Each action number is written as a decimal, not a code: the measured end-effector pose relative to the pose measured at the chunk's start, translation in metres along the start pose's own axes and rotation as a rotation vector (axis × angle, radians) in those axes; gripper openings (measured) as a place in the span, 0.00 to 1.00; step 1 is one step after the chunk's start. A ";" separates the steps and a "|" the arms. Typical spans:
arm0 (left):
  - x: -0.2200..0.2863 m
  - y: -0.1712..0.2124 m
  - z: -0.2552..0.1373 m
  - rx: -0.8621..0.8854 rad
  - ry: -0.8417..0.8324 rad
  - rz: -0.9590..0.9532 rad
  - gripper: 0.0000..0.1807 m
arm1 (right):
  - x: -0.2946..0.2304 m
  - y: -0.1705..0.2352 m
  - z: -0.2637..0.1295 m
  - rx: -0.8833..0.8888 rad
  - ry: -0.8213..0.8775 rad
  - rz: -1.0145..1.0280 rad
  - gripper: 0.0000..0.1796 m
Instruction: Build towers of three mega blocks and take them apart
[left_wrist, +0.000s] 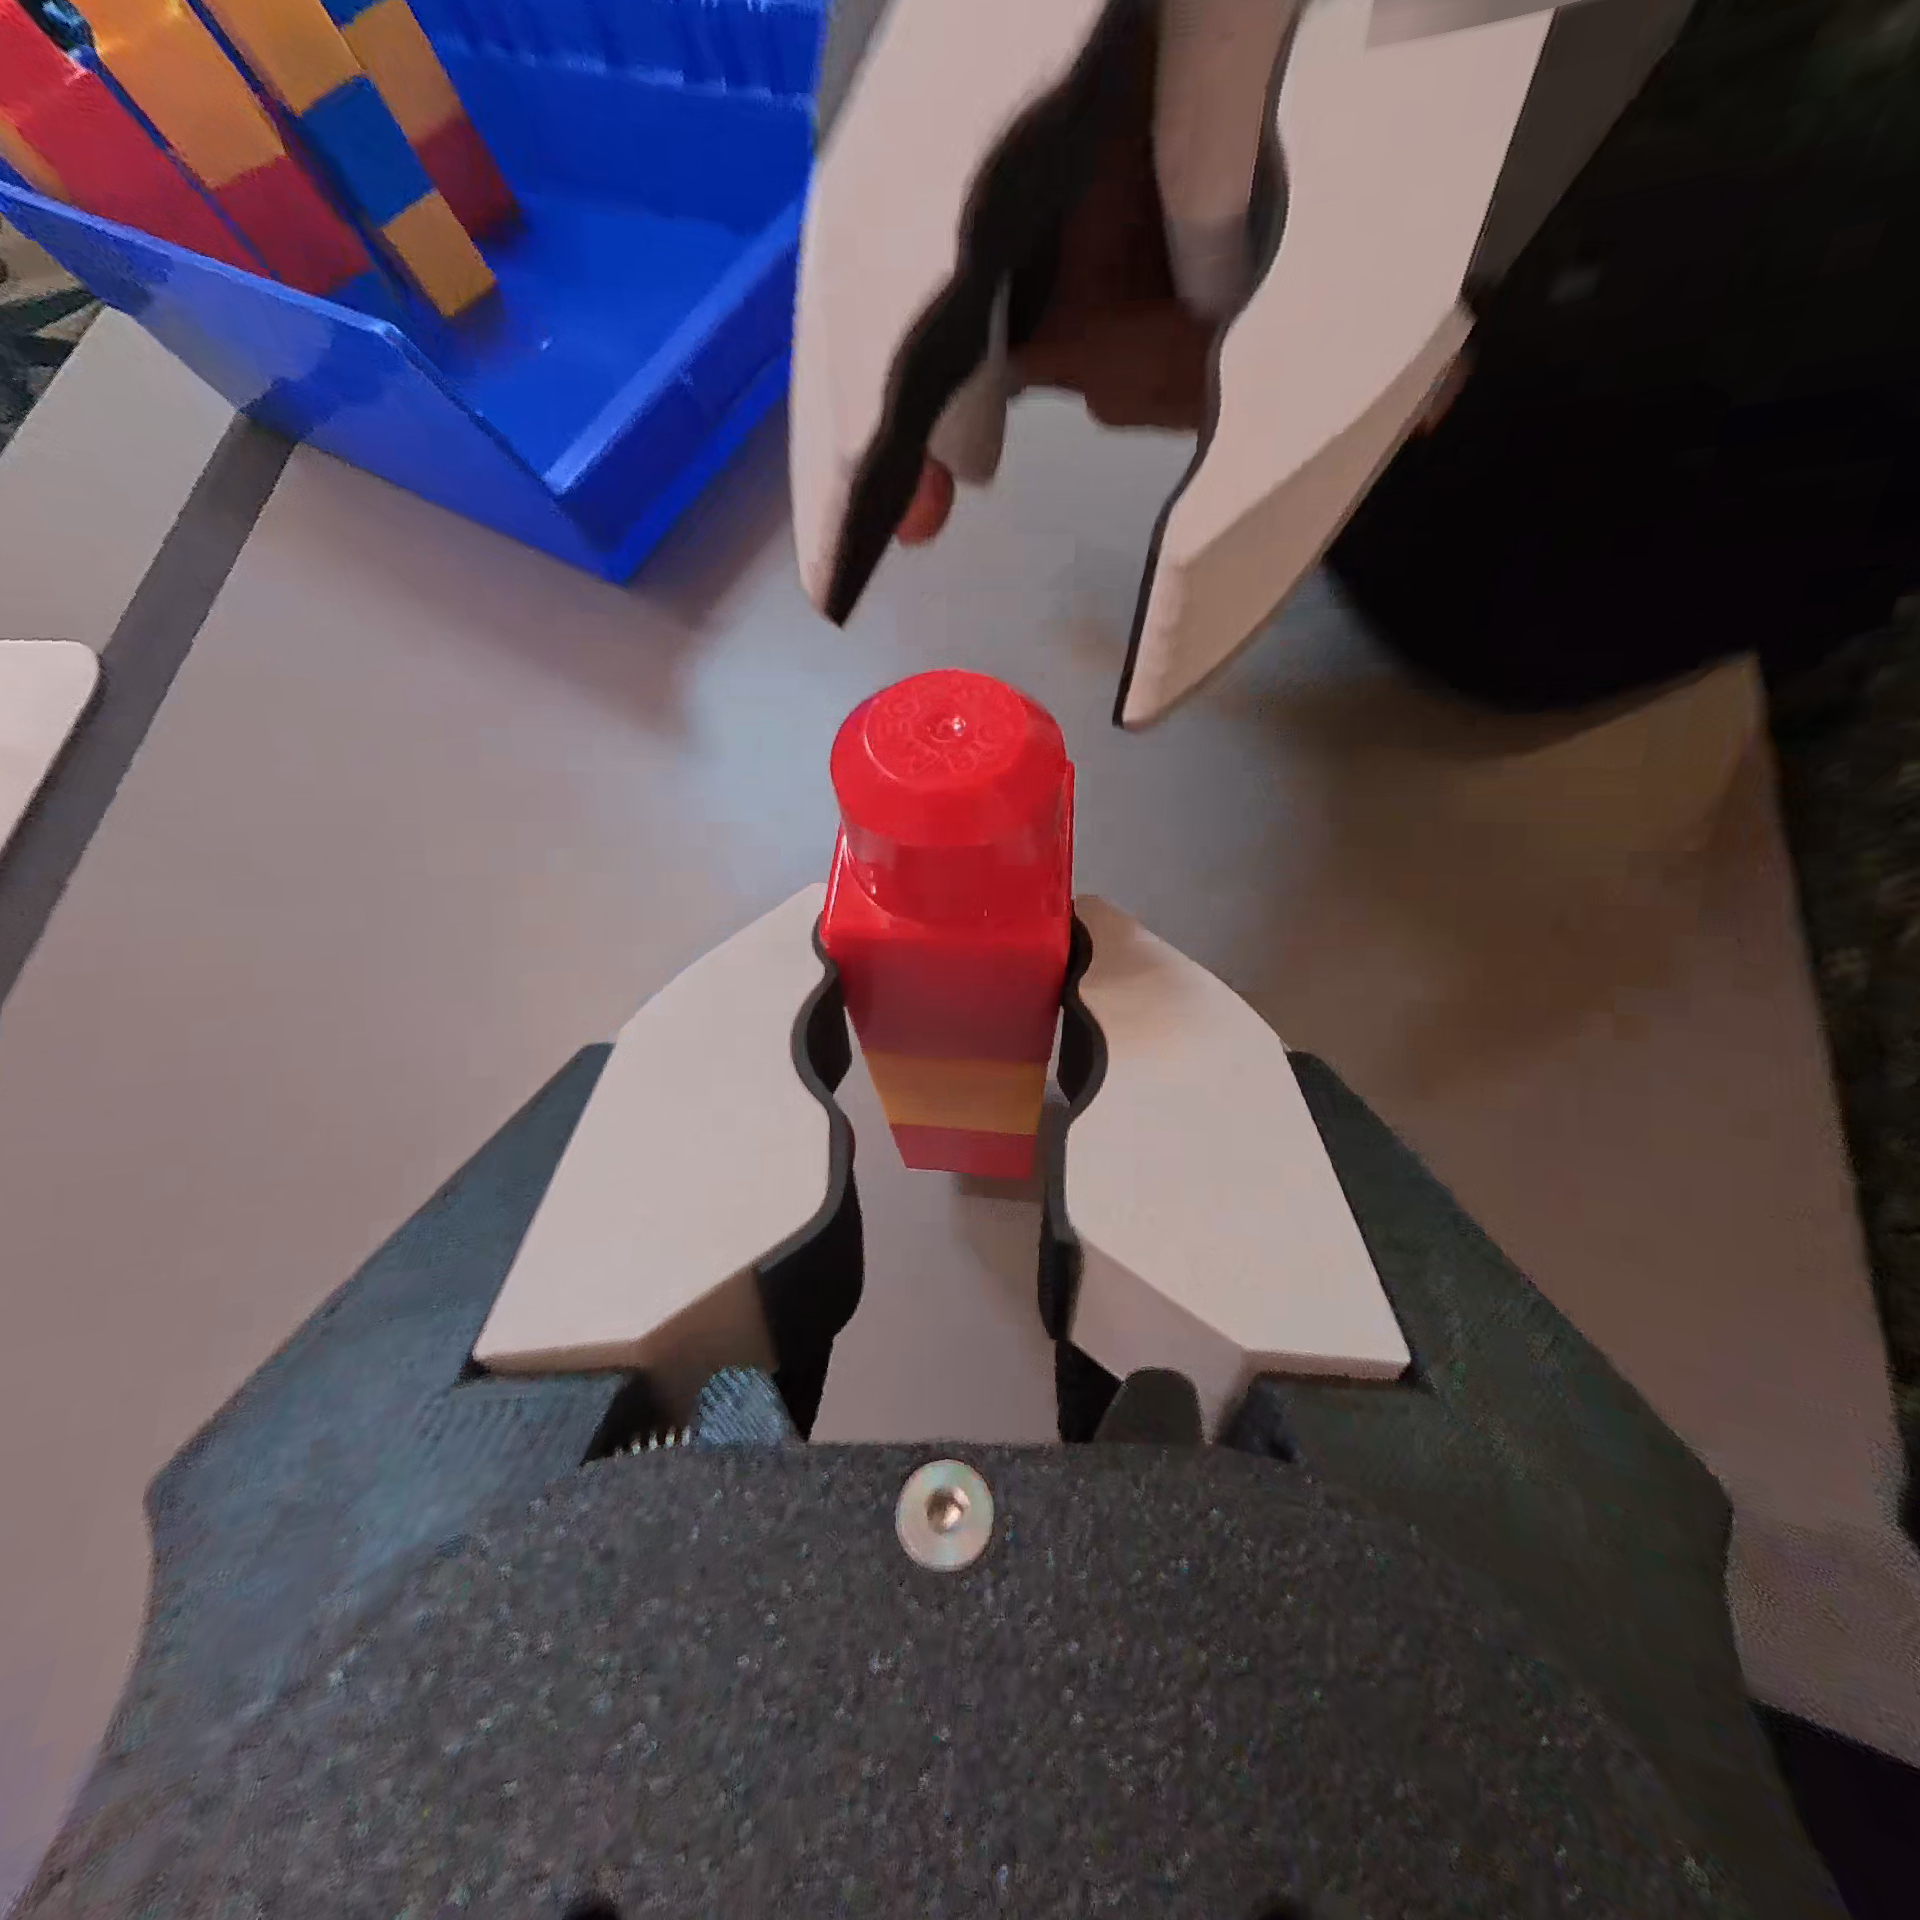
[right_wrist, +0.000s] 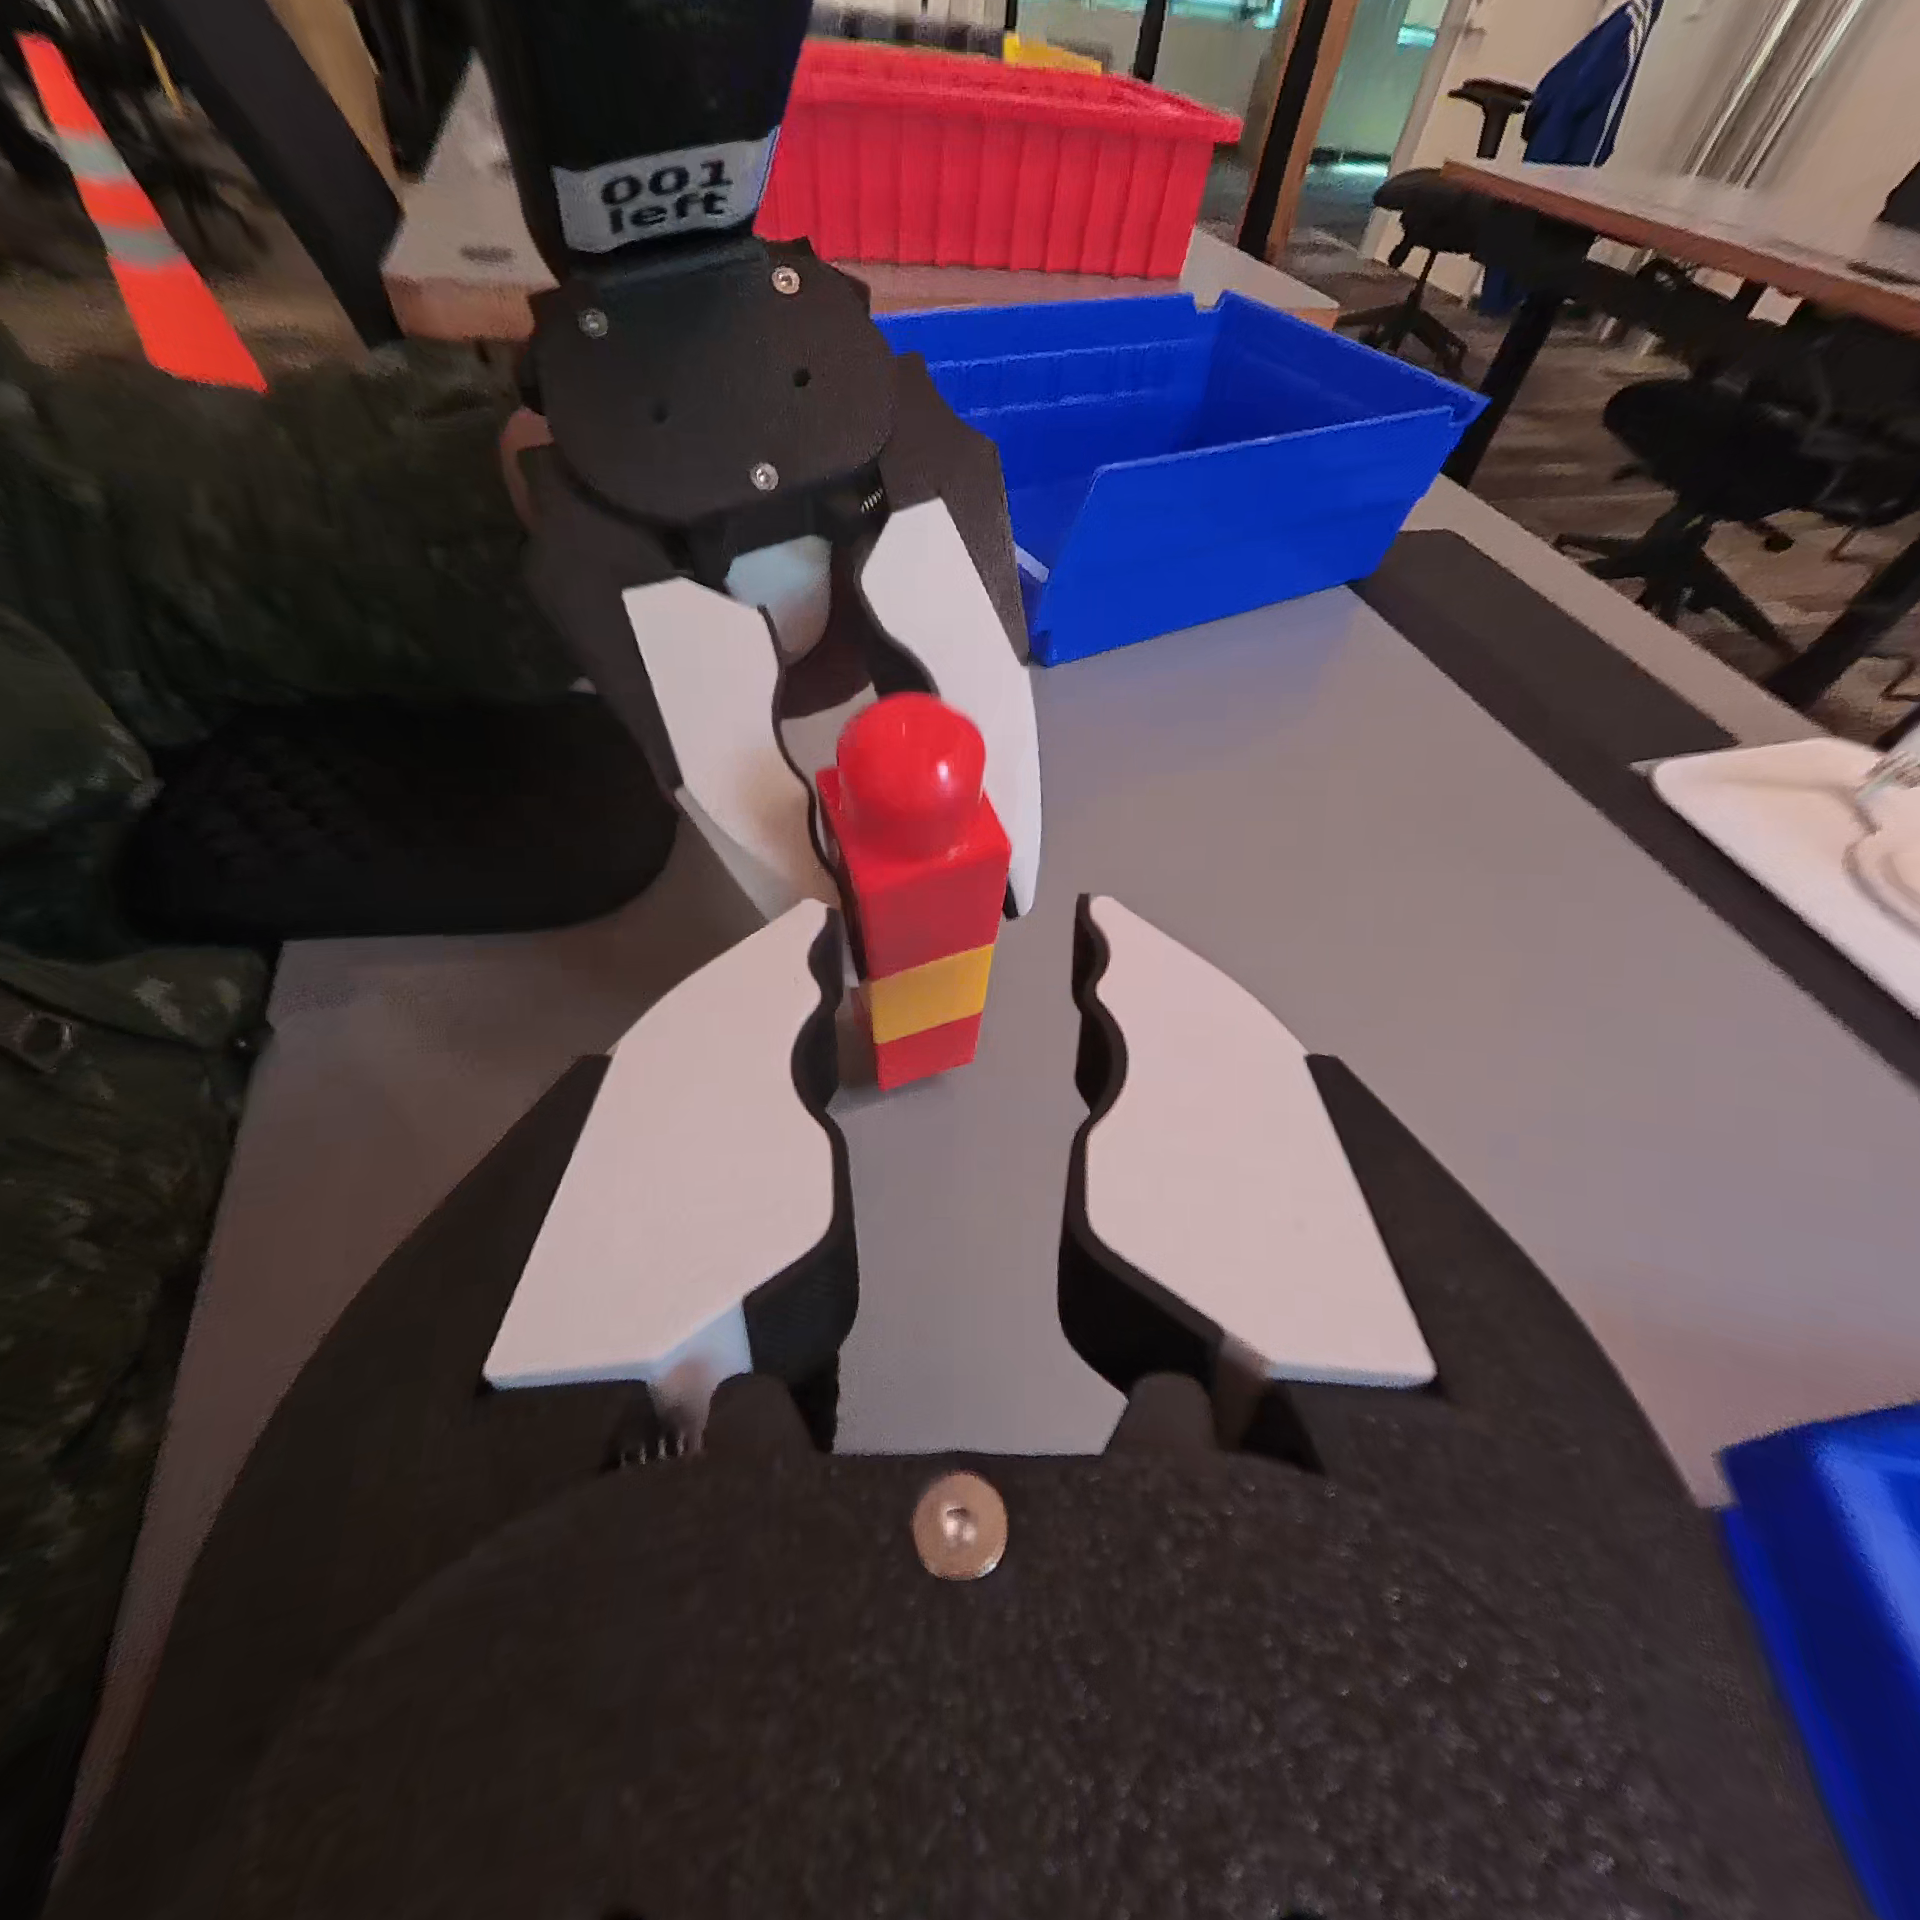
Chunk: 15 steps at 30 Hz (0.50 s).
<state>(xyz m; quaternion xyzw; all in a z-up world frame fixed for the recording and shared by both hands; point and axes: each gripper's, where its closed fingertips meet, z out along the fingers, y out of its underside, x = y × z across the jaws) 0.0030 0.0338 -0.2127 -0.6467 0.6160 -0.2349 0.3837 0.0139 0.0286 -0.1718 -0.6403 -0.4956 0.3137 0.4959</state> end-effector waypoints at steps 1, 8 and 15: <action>0.000 0.002 0.002 -0.040 -0.024 0.034 0.21 | -0.001 -0.004 0.000 -0.028 0.005 -0.033 0.24; 0.009 0.009 0.006 -0.125 -0.047 0.094 0.21 | -0.018 0.001 0.016 -0.321 -0.093 -0.251 0.19; -0.015 -0.024 -0.016 0.190 -0.102 0.026 0.26 | 0.000 -0.016 -0.003 -0.371 -0.103 -0.300 0.16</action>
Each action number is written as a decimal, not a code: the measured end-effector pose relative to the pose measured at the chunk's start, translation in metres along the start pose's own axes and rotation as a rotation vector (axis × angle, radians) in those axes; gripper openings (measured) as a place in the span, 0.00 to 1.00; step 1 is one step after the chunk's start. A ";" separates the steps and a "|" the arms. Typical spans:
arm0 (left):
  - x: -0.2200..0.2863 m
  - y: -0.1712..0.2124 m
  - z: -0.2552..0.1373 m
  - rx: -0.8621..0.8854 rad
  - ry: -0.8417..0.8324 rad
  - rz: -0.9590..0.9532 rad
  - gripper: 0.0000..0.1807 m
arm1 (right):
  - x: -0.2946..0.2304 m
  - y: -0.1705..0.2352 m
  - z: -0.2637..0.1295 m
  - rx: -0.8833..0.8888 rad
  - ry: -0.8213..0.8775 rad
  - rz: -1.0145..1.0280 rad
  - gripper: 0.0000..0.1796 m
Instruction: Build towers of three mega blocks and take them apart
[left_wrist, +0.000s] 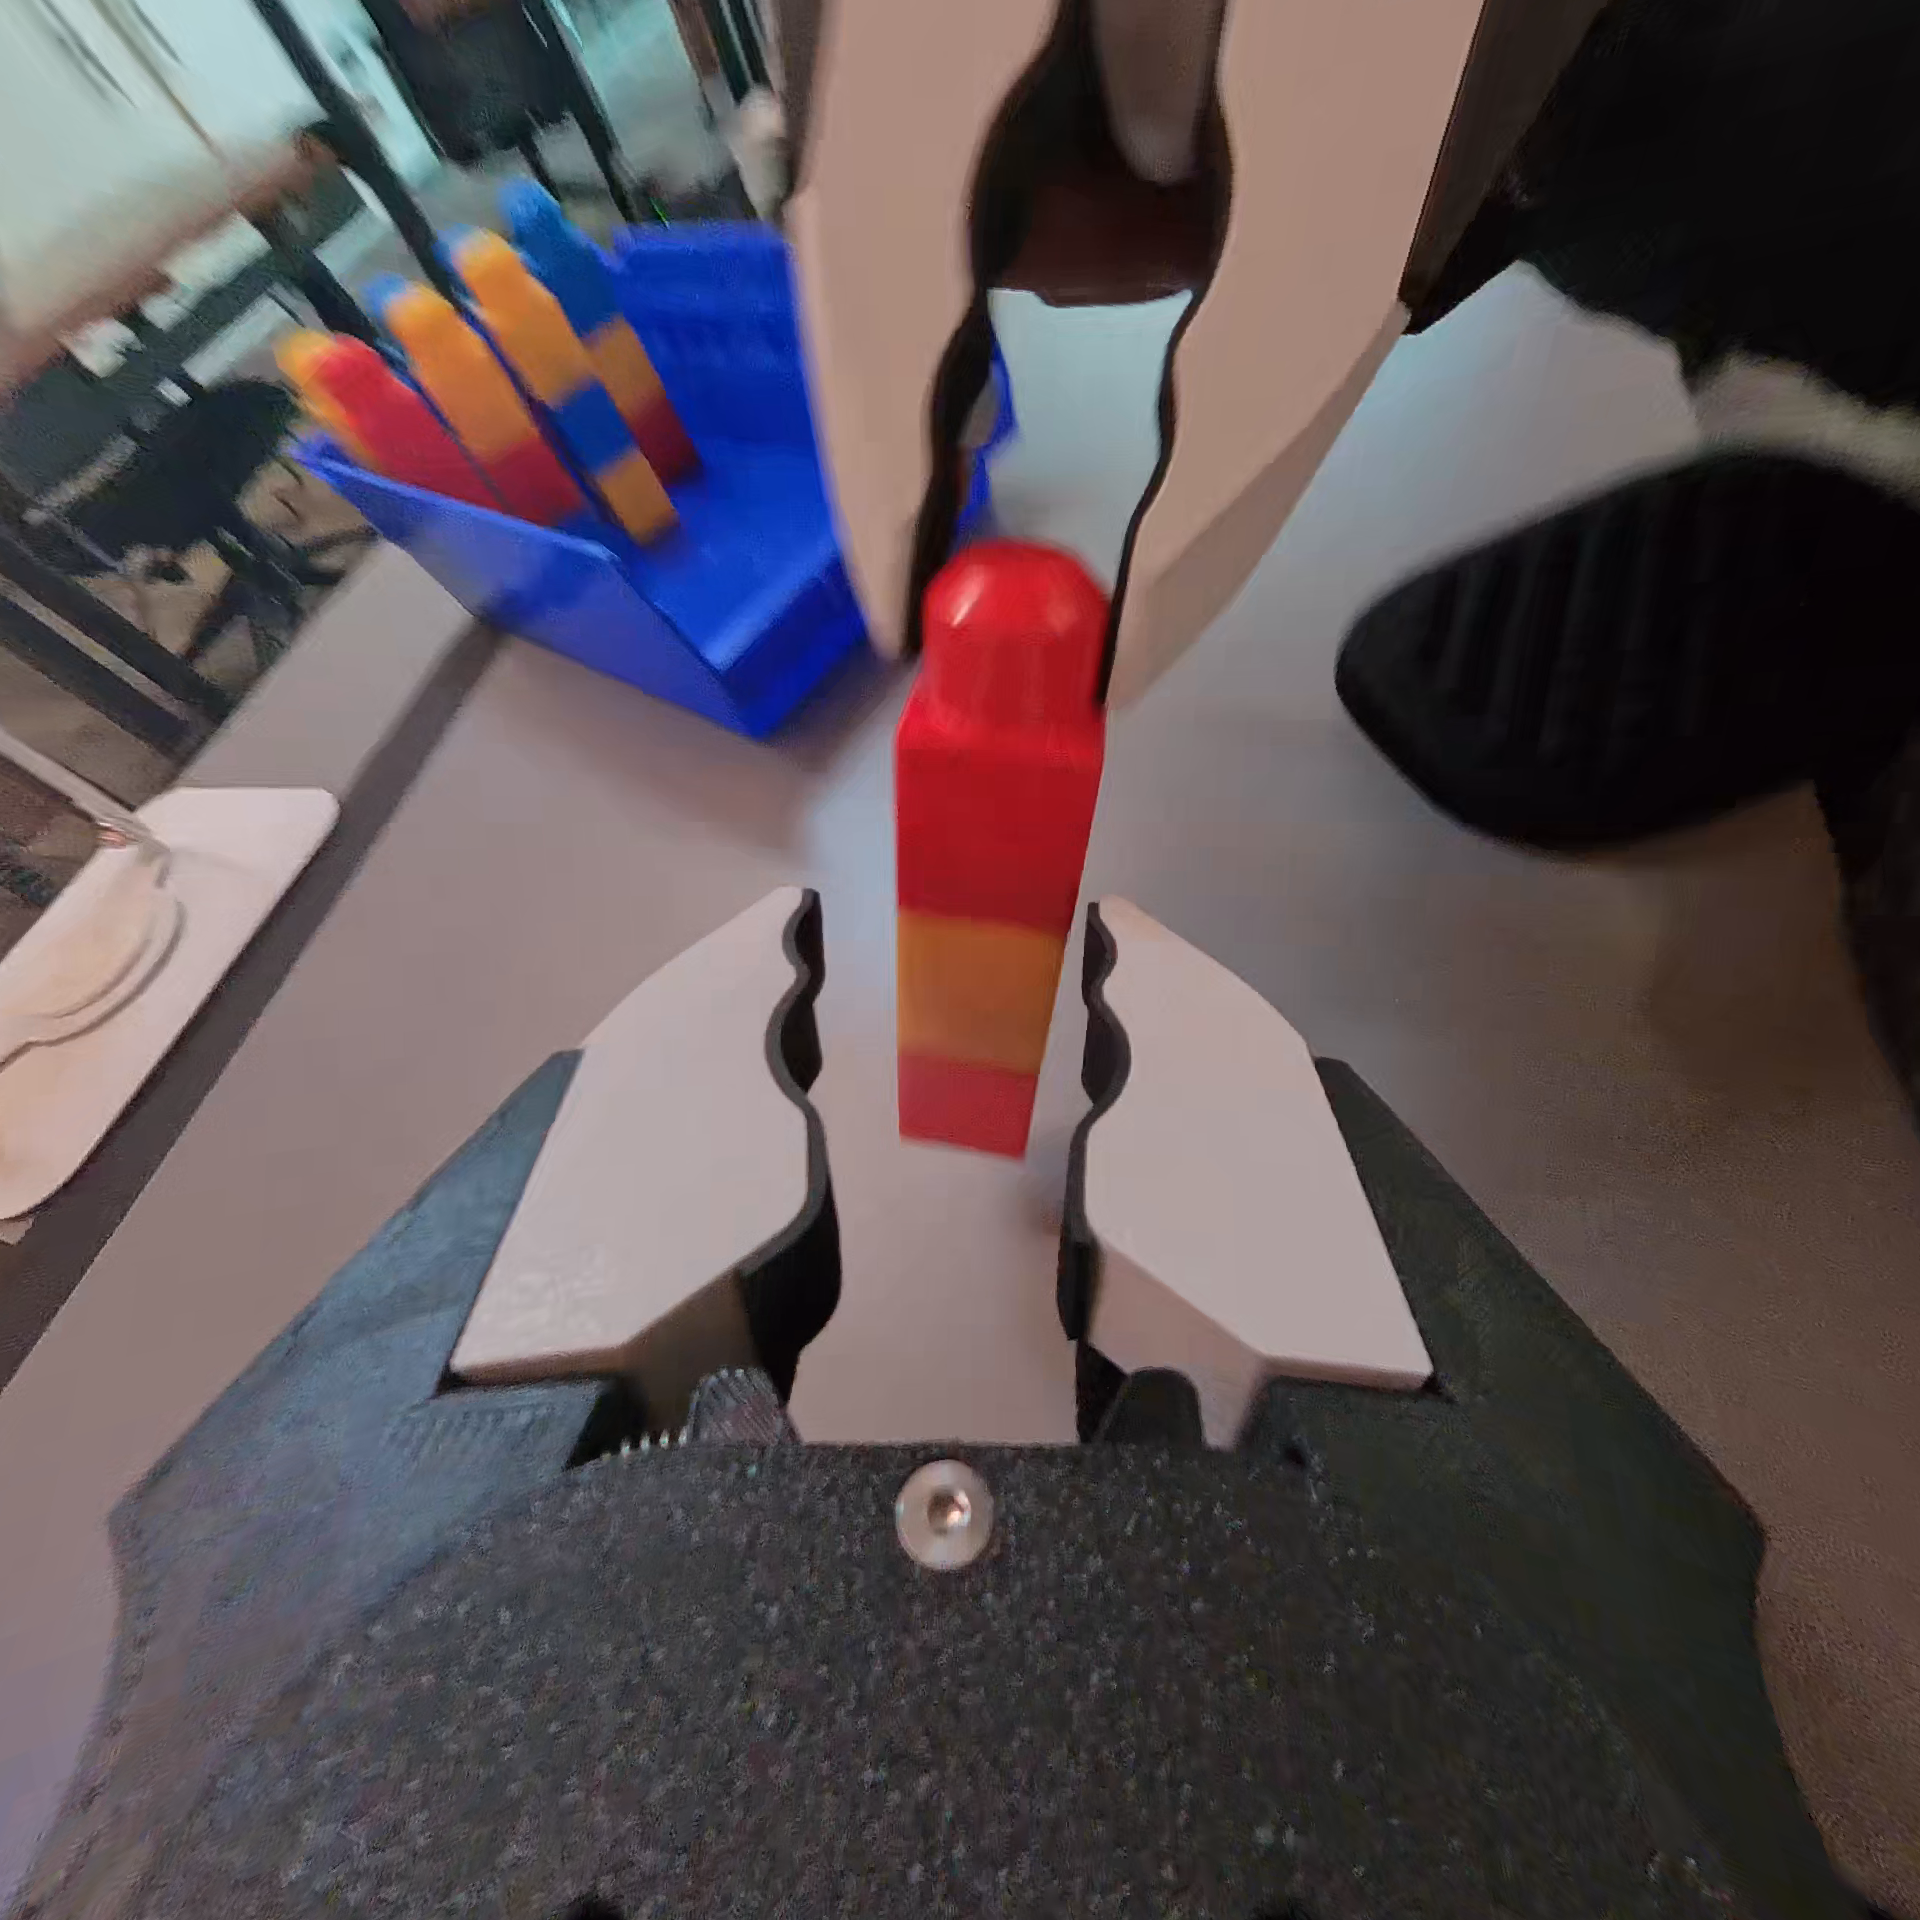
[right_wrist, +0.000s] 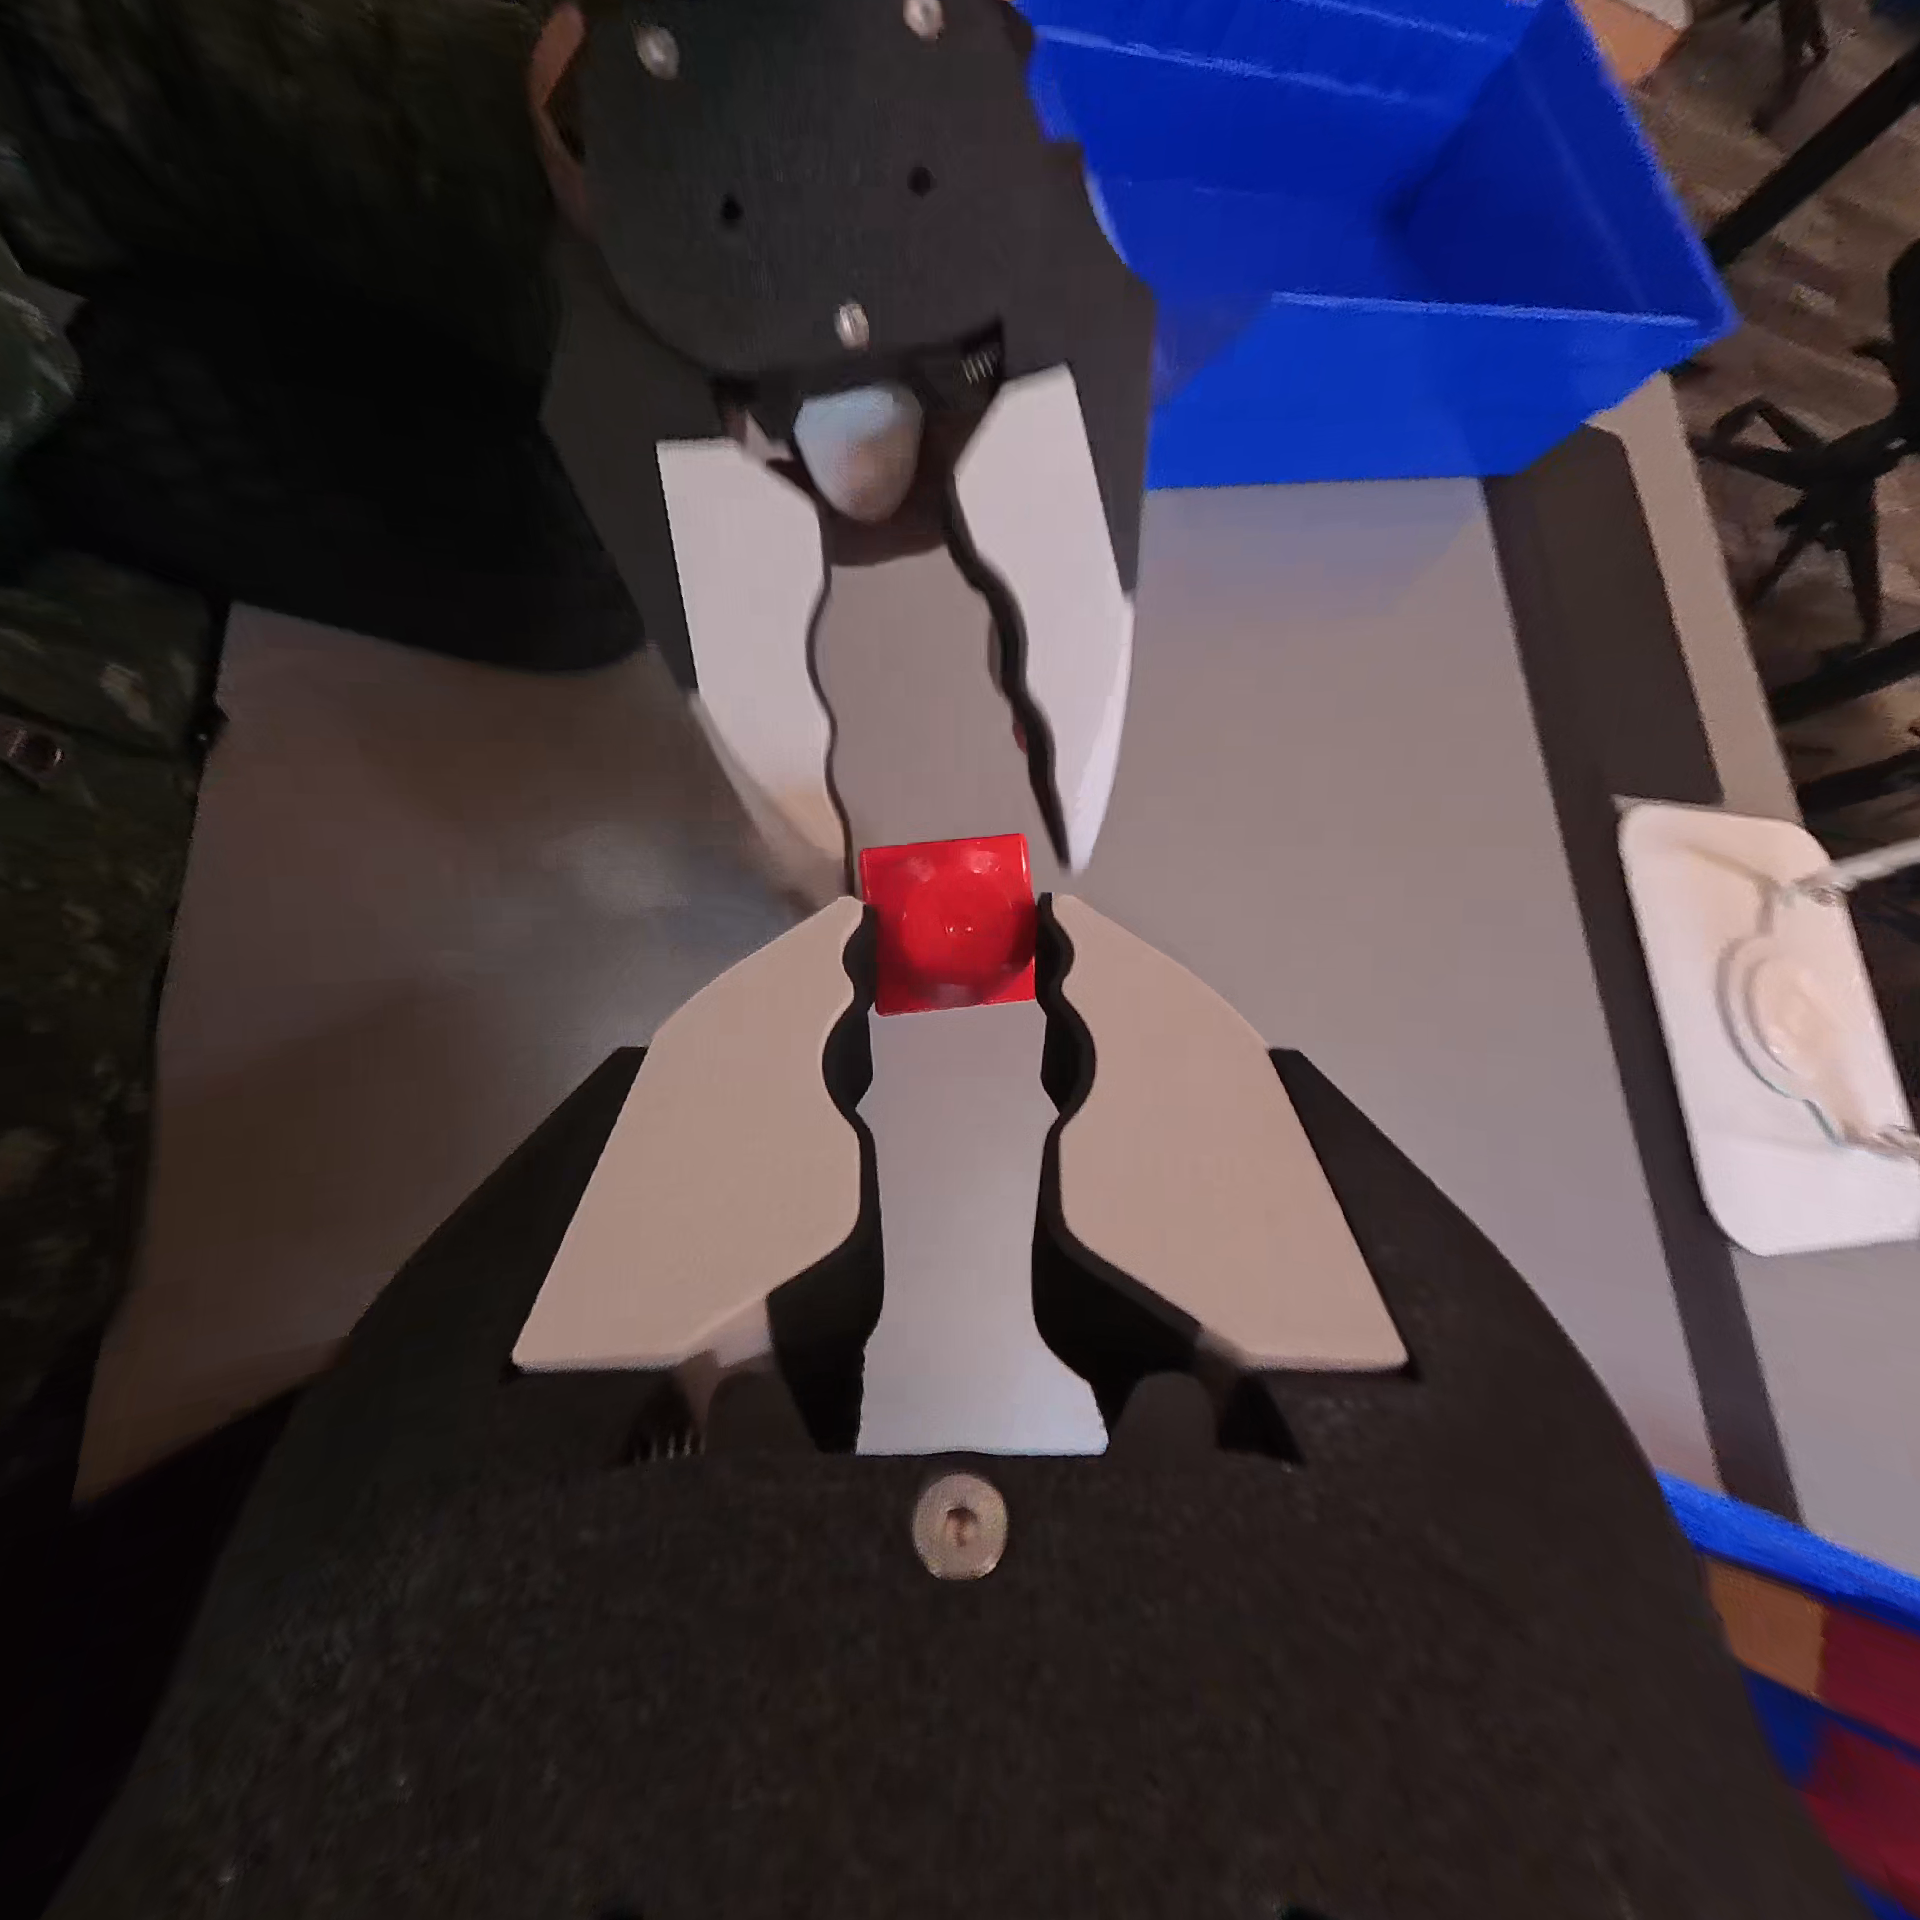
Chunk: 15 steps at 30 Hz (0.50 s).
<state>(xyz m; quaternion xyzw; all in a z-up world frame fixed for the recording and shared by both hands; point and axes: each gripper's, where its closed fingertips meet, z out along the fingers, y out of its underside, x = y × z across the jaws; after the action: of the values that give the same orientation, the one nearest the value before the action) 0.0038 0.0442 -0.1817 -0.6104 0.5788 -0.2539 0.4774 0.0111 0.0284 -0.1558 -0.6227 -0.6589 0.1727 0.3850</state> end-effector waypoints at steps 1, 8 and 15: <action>-0.011 -0.007 -0.007 0.078 -0.015 -0.056 0.25 | 0.011 0.002 -0.015 -0.007 0.023 0.007 0.16; -0.101 0.005 -0.059 0.390 -0.231 -0.384 0.01 | 0.140 0.059 -0.156 -0.281 0.307 0.150 0.16; -0.129 0.023 -0.074 0.385 -0.423 -0.363 0.00 | 0.242 0.190 -0.208 -0.538 0.459 0.458 0.16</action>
<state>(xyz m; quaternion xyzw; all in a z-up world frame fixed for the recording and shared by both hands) -0.0967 0.1477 -0.1398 -0.6413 0.2903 -0.3071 0.6404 0.3098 0.2378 -0.0858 -0.8537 -0.4223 -0.0675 0.2973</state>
